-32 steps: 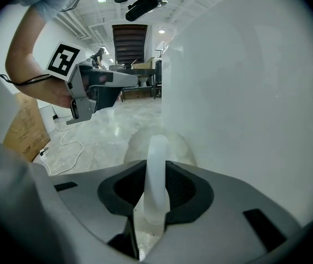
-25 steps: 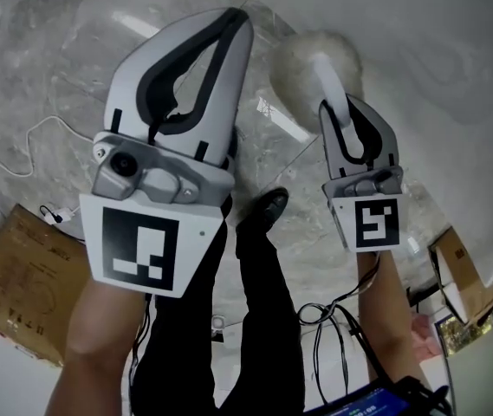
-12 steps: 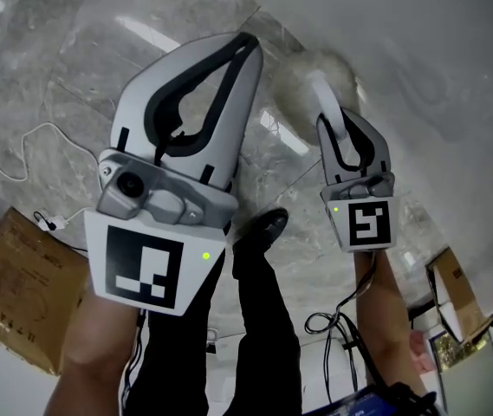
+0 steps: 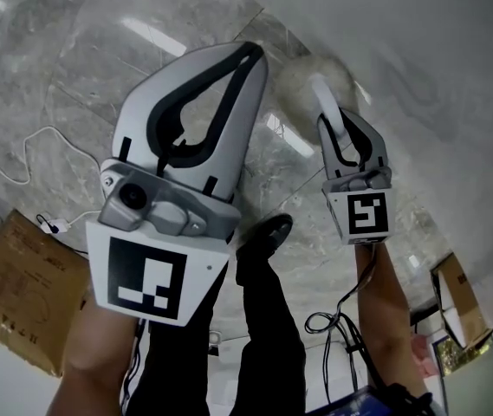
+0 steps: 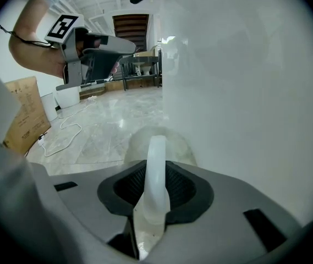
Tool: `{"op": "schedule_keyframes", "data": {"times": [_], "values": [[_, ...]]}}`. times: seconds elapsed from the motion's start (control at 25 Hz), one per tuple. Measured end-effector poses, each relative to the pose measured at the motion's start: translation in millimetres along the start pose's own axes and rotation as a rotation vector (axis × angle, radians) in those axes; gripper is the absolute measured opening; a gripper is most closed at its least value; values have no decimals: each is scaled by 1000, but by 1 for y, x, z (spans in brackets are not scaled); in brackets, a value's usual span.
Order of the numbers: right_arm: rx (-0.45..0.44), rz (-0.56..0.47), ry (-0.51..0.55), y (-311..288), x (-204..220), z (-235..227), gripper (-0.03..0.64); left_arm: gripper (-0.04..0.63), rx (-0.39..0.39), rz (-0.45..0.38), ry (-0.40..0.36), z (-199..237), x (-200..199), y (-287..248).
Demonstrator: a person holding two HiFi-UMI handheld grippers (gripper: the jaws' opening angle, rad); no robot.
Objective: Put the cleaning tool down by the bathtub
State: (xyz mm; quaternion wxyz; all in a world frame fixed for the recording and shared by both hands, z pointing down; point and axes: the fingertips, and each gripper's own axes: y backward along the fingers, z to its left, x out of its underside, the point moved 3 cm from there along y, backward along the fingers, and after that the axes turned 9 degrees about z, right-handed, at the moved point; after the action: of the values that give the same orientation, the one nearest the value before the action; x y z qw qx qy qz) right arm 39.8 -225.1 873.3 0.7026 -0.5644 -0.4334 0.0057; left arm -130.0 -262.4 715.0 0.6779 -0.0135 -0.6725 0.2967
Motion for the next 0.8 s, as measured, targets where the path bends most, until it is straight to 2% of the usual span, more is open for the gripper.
{"op": "schedule_keyframes", "data": {"times": [0.4, 0.52, 0.8], "values": [[-5, 36, 30, -19, 22, -2, 107, 14, -26, 17, -4, 5, 9, 5], [-6, 70, 9, -24, 27, -2, 109, 14, -24, 16, -6, 4, 10, 4], [5, 101, 11, -27, 24, -3, 127, 14, -37, 3, -1, 8, 5, 10]]}}
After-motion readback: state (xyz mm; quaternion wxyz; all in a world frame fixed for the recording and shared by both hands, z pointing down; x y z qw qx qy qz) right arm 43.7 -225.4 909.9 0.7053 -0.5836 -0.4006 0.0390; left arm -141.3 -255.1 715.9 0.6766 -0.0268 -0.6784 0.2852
